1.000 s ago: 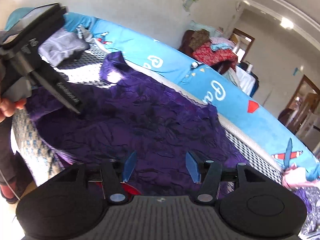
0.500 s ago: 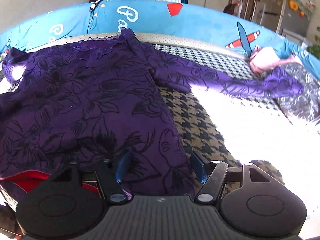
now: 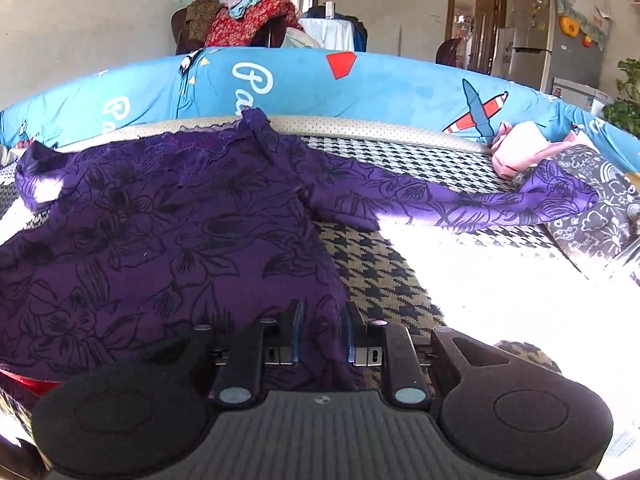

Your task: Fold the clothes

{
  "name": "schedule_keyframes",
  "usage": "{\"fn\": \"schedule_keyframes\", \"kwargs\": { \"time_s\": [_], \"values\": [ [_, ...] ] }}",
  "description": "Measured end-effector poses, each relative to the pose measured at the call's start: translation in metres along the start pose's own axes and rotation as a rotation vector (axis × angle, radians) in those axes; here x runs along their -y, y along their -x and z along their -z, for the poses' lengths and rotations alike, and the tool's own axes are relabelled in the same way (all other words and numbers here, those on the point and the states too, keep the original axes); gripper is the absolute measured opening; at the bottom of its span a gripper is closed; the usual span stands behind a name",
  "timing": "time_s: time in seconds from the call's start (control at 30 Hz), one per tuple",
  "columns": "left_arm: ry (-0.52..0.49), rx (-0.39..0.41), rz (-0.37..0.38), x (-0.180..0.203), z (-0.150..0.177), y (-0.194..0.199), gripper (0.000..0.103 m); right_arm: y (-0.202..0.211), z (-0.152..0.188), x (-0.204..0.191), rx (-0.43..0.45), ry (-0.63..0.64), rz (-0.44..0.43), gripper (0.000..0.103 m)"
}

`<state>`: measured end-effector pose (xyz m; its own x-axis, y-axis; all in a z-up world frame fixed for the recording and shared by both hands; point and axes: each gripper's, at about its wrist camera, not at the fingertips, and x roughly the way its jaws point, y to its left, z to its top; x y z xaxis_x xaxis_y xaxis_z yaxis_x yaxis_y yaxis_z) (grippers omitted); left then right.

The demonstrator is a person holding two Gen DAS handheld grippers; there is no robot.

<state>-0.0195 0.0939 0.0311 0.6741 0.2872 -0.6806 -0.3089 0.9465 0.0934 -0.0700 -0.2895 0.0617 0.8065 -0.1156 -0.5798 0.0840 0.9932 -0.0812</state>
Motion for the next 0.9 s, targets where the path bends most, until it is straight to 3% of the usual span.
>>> {"fn": "schedule_keyframes", "kwargs": {
  "time_s": [0.17,0.33,0.57,0.77,0.9],
  "values": [
    [0.022,-0.001,0.002,-0.002,-0.002,0.001,0.081,0.013,0.007,-0.003,0.027,0.027,0.027,0.029],
    [0.044,0.018,0.112,-0.006,-0.005,0.017,0.087,0.027,0.016,-0.02,0.054,0.083,-0.045,0.035],
    [-0.134,0.065,0.296,0.012,0.002,0.054,0.097,0.036,0.028,-0.056,0.058,0.232,-0.158,0.037],
    [-0.298,0.051,0.438,0.027,0.029,0.082,0.097,0.037,0.037,-0.078,0.056,0.344,-0.208,0.041],
    [-0.45,0.079,0.456,0.039,0.051,0.097,0.097,0.036,0.038,-0.078,0.049,0.343,-0.2,0.042]
  ]
}}
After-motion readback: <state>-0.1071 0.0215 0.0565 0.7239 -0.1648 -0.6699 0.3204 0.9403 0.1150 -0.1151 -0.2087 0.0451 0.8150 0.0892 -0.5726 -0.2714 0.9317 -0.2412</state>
